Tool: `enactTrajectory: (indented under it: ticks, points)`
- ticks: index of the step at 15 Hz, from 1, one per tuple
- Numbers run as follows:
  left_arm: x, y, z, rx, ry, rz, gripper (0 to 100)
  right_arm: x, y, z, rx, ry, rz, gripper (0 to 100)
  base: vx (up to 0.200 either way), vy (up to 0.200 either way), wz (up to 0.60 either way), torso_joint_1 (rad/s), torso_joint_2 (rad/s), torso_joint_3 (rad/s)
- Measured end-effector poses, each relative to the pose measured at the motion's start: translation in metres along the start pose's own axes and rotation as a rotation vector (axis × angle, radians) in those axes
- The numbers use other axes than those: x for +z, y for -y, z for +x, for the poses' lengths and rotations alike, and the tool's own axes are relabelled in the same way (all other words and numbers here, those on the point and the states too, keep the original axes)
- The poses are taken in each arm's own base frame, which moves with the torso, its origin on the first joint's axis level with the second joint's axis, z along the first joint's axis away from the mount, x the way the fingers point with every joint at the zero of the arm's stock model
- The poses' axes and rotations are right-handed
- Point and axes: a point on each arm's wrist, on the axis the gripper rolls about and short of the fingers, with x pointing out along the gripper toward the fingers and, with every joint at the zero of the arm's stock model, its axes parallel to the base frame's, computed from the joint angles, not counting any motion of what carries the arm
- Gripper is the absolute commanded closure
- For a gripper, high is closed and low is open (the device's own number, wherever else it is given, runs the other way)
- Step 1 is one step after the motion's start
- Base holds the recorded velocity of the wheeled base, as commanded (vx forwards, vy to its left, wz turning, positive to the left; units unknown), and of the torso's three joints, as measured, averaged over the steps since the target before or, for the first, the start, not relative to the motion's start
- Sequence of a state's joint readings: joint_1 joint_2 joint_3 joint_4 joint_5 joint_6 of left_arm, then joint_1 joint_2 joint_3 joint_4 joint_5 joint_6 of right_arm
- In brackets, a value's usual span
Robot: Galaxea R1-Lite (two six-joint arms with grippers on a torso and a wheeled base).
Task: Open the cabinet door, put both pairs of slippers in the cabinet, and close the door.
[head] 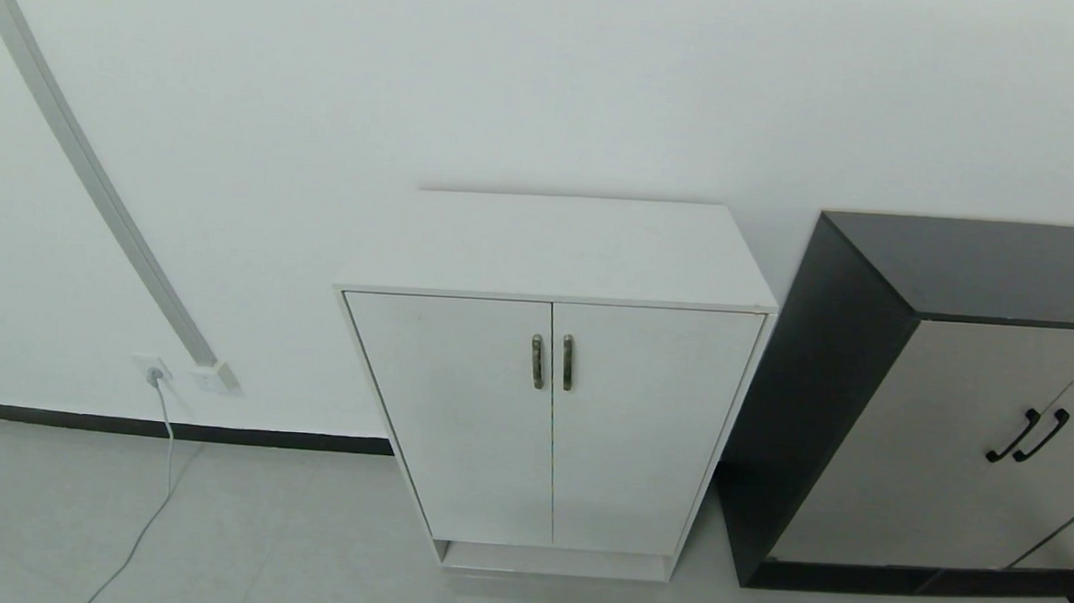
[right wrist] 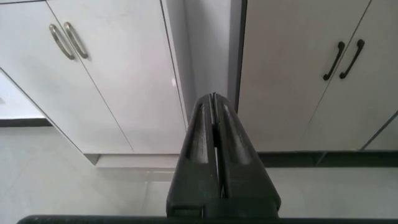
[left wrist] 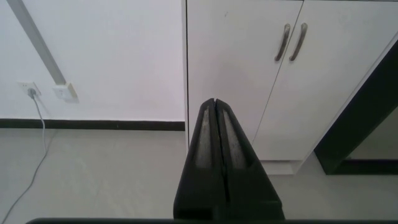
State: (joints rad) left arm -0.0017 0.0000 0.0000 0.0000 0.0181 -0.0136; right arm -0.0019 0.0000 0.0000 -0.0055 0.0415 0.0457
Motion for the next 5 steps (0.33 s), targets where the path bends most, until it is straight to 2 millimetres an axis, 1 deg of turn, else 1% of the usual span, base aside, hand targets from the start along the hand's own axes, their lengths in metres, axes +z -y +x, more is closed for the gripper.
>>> enactTrajectory:
  ticks: [5]
  points:
    - [0.0000, 0.0000, 0.0000, 0.000, 0.000, 0.000, 100, 0.0000, 0.0000, -0.0001, 0.001, 0.002, -0.002, 100, 0.000, 0.000, 0.00, 0.000, 0.00, 0.000]
